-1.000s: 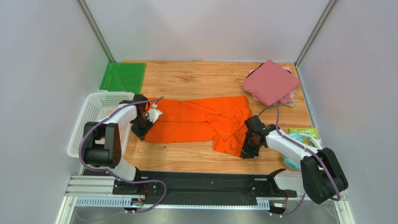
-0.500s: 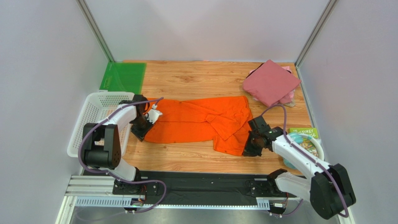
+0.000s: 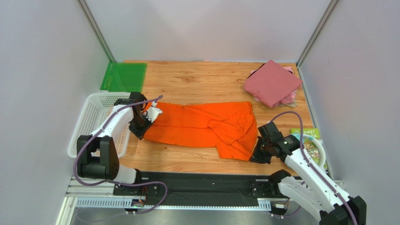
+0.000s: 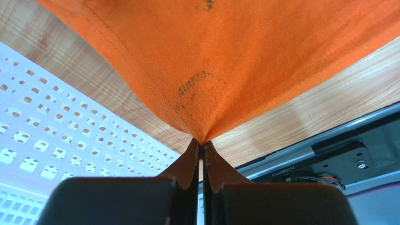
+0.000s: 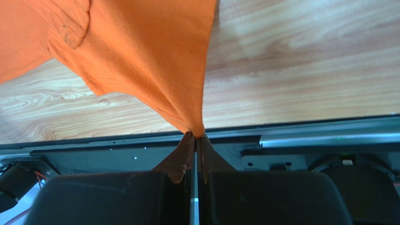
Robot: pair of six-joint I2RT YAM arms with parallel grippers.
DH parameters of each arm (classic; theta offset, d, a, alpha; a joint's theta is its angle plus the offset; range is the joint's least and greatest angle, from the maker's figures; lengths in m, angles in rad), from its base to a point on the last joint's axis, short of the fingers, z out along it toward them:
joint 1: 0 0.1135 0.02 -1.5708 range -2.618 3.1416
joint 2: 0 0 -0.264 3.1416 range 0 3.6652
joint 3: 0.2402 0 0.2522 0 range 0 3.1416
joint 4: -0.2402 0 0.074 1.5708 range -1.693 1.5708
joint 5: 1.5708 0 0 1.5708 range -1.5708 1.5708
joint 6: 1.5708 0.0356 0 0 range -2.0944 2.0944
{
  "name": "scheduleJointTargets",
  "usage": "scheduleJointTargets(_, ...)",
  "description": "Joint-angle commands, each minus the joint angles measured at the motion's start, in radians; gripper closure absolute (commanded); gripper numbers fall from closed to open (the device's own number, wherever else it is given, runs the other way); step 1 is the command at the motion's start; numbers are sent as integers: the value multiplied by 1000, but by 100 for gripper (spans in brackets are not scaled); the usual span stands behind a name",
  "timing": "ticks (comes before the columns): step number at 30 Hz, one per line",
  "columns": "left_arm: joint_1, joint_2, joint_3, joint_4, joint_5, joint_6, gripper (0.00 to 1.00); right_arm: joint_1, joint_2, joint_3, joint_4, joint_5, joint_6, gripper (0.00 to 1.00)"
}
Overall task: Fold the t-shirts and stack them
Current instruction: Fold the tshirt
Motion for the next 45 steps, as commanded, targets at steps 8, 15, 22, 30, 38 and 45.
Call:
scheduleJointTargets(8,8,-64,39,-79,25,50,100,14,-144,122,-242,-6,50,100)
scheduleJointTargets(15,8,-2,130,-76,22,47,100,12,-7,217,-143,36,13,100)
scheduleJointTargets(22,8,156,299,-77,5,44,100,-18,156,329,-58,103,-63,100)
scheduleJointTargets(30,8,273,417,-79,0,37,100,-132,270,442,9,102,-160,100)
scheduleJointTargets(38,8,322,425,-56,0,35,100,-212,440,514,136,47,-210,100)
scheduleJointTargets(45,8,351,421,-42,3,30,100,-226,590,645,170,36,-229,100)
